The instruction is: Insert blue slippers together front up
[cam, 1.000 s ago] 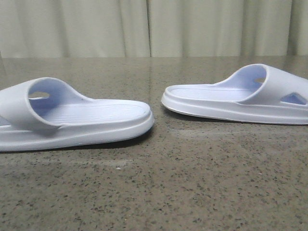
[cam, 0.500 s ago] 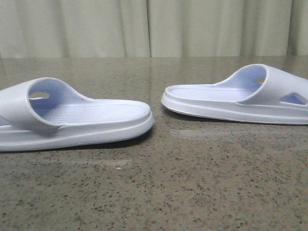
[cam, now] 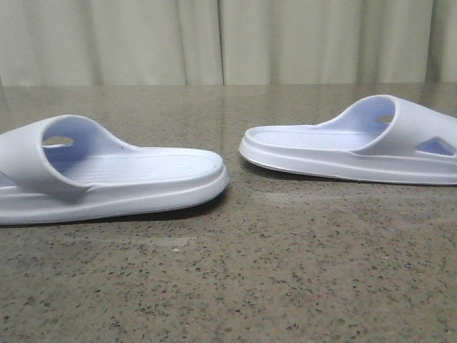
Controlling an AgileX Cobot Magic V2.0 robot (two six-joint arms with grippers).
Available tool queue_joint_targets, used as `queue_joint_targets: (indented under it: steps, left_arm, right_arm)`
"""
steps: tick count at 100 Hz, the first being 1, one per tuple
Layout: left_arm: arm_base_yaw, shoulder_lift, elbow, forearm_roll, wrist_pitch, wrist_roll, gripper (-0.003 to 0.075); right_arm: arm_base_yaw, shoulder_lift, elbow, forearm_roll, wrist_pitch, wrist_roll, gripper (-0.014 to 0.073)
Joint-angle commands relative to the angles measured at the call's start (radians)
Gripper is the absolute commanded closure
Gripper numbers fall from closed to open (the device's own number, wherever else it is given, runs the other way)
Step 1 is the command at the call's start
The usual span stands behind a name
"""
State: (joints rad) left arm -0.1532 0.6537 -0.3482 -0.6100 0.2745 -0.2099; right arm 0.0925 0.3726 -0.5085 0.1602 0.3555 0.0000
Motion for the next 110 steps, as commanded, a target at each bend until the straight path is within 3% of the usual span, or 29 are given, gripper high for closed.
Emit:
queue_joint_targets:
  steps: [1, 55, 110]
  left_arm:
    - [-0.003, 0.039, -0.027, -0.012, -0.066, -0.01, 0.0099]
    - [-0.003, 0.224, -0.027, -0.108, -0.066, -0.01, 0.0099]
    - [-0.003, 0.233, -0.029, -0.179, 0.026, -0.006, 0.0099]
  right_arm:
    - [0.003, 0.015, -0.034, 0.001, -0.083, 0.0, 0.029]
    - [0.003, 0.015, -0.034, 0.001, -0.083, 0.0, 0.029]
    - [0.003, 0.015, -0.034, 0.001, -0.102, 0.0, 0.029]
